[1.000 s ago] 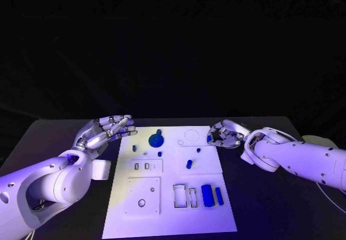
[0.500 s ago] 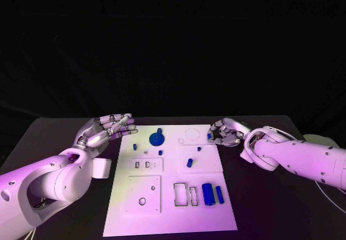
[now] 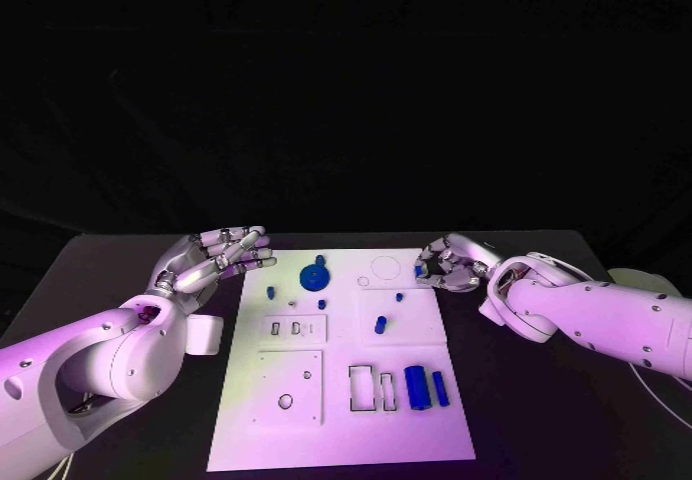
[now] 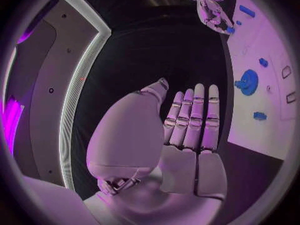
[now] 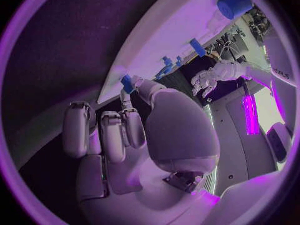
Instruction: Assemble the parts on the task board
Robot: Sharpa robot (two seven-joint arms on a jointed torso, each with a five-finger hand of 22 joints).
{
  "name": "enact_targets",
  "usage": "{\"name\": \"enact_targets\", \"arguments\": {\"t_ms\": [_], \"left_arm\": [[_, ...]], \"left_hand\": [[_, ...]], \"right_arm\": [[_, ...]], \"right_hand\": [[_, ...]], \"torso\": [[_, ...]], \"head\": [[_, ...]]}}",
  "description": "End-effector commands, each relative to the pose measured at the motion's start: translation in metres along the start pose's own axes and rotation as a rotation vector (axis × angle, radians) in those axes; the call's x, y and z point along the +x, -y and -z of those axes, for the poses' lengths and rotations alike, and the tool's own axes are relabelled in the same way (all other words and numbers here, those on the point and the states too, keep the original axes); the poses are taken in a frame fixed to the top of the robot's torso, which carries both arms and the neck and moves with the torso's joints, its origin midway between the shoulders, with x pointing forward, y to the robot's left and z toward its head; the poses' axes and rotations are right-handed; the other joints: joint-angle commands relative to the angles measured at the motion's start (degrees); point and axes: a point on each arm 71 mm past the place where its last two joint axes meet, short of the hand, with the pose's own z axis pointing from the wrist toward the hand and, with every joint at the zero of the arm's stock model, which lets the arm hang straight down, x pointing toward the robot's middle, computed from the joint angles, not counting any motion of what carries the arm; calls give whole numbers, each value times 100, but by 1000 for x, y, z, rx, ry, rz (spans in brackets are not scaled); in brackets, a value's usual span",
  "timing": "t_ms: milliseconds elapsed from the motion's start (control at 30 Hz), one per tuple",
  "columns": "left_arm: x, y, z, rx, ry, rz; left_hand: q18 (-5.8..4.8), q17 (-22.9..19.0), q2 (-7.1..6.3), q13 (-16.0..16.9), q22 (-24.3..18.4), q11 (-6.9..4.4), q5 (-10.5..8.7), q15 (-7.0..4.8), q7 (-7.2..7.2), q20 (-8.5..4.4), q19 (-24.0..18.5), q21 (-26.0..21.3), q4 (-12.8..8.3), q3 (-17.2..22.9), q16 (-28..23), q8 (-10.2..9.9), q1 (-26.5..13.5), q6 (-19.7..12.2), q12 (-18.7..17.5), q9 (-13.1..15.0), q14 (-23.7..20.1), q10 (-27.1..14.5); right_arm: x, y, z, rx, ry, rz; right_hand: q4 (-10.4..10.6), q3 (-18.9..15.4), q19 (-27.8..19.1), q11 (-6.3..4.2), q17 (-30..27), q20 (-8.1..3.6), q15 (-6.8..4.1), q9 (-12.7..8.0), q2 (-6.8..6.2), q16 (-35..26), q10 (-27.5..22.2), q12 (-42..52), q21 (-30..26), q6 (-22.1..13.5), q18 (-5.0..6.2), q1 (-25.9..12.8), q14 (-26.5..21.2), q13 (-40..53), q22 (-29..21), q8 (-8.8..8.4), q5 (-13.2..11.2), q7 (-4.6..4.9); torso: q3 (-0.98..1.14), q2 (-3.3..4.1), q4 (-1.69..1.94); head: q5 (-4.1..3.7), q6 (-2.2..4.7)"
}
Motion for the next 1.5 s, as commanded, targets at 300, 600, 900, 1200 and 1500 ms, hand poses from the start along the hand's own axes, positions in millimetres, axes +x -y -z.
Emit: {"name": "enact_targets", "arguments": {"t_ms": [300, 600, 900, 1200, 1500], "left_arm": [[0, 0, -1, 7, -13, 2], [-2, 0, -1, 6, -5, 0], [-8, -6, -4, -4, 11, -1], [-10, -10, -7, -10, 21, -3], [-10, -11, -8, -12, 21, -2]], "left_hand": [[74, 9, -23, 0, -8, 27, 2, 35, 140, 11, 43, -1, -22, 18, -21, -20, -55, -57, -21, -8, 8, -12], [74, 9, -23, 0, -8, 27, 2, 35, 140, 11, 43, -1, -22, 18, -21, -20, -55, -57, -21, -8, 8, -12], [74, 15, -25, 0, -12, 32, 2, 38, 145, 12, 43, -2, -28, 21, -27, -30, -61, -66, -33, -11, 8, -18], [74, 17, -24, 1, -13, 31, 2, 38, 143, 12, 43, -2, -30, 23, -28, -31, -62, -65, -34, -11, 8, -15], [74, 17, -24, 1, -13, 31, 2, 38, 143, 12, 43, -2, -30, 23, -28, -31, -62, -65, -34, -11, 8, -15]], "right_arm": [[-1, -15, 3, -62, 78, -20], [5, -44, 6, -125, 88, -80], [31, -93, -5, -196, 22, -139], [67, -142, -19, -266, -64, -139], [91, -164, -24, -303, -118, -55]], "right_hand": [[-22, 59, 115, -59, 922, -32, -83, 74, 124, 42, 26, 47, 113, 166, -12, -3, 475, 611, 198, 85, -8, -75], [-16, 59, 146, -70, 953, -44, -94, 88, 131, 50, 34, 52, 148, 180, -23, -34, 482, 618, 243, 100, 7, -87], [-14, 60, 141, -75, 937, -49, -98, 94, 133, 46, 32, 47, 140, 181, -21, -47, 479, 613, 234, 105, 22, -91], [-5, 52, 126, -78, 915, -62, -106, 105, 120, 40, 23, 33, 119, 154, -14, -104, 474, 602, 212, 102, 91, -91], [5, 34, 106, -77, 895, -67, -107, 113, 97, 35, 14, 20, 93, 143, -7, -151, 470, 589, 182, 102, 106, -89]], "torso": [[3, -5, -10], [-14, -31, -8], [-24, -98, 20], [-62, -130, 31], [-57, -121, 36]], "head": [[1, -2], [24, 1], [260, -92], [375, -166], [462, -207]]}}
